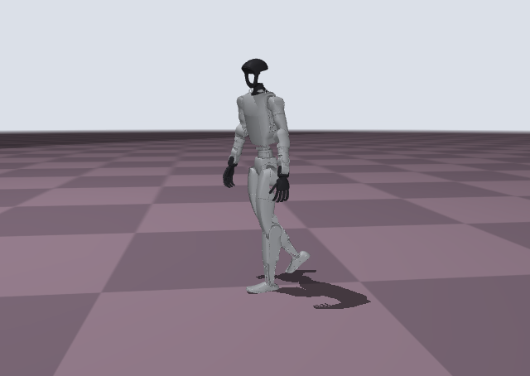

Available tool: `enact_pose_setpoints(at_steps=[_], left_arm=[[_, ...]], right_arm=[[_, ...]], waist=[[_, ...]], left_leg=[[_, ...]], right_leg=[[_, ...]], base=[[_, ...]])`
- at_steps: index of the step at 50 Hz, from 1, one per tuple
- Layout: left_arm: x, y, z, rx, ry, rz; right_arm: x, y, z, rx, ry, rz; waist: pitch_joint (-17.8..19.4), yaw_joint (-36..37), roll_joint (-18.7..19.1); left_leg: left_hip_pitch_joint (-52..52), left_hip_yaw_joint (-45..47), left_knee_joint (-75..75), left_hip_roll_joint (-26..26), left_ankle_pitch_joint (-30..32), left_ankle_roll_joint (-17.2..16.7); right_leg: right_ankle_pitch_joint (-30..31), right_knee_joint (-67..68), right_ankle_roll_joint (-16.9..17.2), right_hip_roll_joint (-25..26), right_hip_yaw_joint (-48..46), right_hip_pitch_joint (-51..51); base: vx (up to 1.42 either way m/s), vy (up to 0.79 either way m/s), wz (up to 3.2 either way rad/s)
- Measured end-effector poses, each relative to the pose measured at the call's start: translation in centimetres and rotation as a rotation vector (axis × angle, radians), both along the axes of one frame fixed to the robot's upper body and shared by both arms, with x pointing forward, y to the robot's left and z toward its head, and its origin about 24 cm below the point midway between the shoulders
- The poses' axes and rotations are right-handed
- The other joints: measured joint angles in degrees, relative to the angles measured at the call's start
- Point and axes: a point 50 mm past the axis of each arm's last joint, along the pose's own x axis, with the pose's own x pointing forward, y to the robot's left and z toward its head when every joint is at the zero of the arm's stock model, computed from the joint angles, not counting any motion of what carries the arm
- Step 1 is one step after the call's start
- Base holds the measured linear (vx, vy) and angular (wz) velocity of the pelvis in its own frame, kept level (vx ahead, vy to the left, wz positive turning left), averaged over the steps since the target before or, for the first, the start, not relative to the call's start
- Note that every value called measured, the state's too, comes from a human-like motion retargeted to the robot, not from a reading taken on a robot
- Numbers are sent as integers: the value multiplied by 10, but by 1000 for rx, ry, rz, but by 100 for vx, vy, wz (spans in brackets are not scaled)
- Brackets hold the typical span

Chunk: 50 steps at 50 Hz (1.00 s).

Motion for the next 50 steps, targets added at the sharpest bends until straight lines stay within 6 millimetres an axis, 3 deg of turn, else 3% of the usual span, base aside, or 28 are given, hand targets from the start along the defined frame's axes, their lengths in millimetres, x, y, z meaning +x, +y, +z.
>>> enact_pose_setpoints(at_steps=[3, 8, 14, 19, 22, 24, 28, 30, 34, 37, 40, 45, 50], left_arm=[[17, -8, 2, 34, 8, -50], [74, -30, 22, 80, -115, -135], [160, -68, 77, 44, -414, -216], [215, -99, 140, -30, -677, -251], [233, -110, 171, -44, -795, -283], [239, -115, 185, -40, -843, -319], [238, -119, 185, -40, -856, -378], [231, -118, 172, -39, -815, -397], [196, -107, 119, -22, -623, -413], [151, -94, 66, -19, -401, -401], [86, -80, 17, -42, -143, -361], [-33, -61, -32, -97, 208, -208], [-130, -52, -43, -153, 435, -52]], right_arm=[[-6, 6, -3, 5, 12, -9], [-21, 7, -6, -5, 49, -43], [-51, 8, -12, 7, 150, -77], [-78, 11, -16, 20, 276, -75], [-91, 19, -18, 47, 354, -27], [-96, 24, -20, 79, 388, 10], [-100, 30, -21, 125, 417, 37], [-99, 30, -21, 134, 417, 37], [-88, 27, -21, 119, 397, 38], [-73, 23, -20, 82, 369, 42], [-48, 17, -17, 23, 320, 59], [19, 3, -1, -114, 143, 109], [112, -4, 40, -212, -150, 161]], waist=[[-11, -37, 3], [-13, -99, 7], [6, -172, 12], [37, -225, 1], [55, -246, -4], [60, -253, 0], [54, -267, 12], [46, -274, 12], [29, -274, 6], [19, -258, -6], [6, -234, -23], [-11, -180, -43], [-7, -116, -56]], left_leg=[[20, 10, 14, 19, -29, -10], [48, 27, 35, 29, -71, -33], [89, 27, 43, 14, -108, -41], [133, 13, 47, -24, -136, -39], [165, 10, 50, -38, -154, -38], [182, 14, 52, -35, -163, -39], [203, 15, 58, -32, -168, -41], [214, 8, 64, -36, -163, -37], [229, -6, 104, -43, -123, -20], [218, -4, 183, -48, -62, 4], [154, -2, 340, -58, 0, 39], [1, 1, 567, -82, 8, 75], [-101, 38, 575, -90, -53, 108]], right_leg=[[16, 125, -17, -20, -48, -65], [-53, 188, -42, -54, -117, -142], [-77, 25, -25, -37, -128, -186], [12, -224, 13, -38, -107, -177], [54, -321, 58, -44, -91, -181], [26, -321, 84, -45, -89, -207], [0, -321, 95, -45, -105, -220], [20, -321, 91, -48, -108, -209], [33, -321, 89, -54, -102, -172], [10, -321, 74, -57, -83, -134], [-21, -310, 54, -65, -56, -104], [-59, -289, 47, -68, -8, -77], [-81, -278, 60, -65, 45, -53]], base=[[39, 15, -48], [35, 13, -30], [33, 8, 6], [38, 1, 28], [46, -4, 10], [49, -7, -9], [55, -11, -4], [61, -17, 7], [67, -23, -7], [71, -29, -45], [69, -29, -64], [61, -20, -85], [54, -9, -103]])
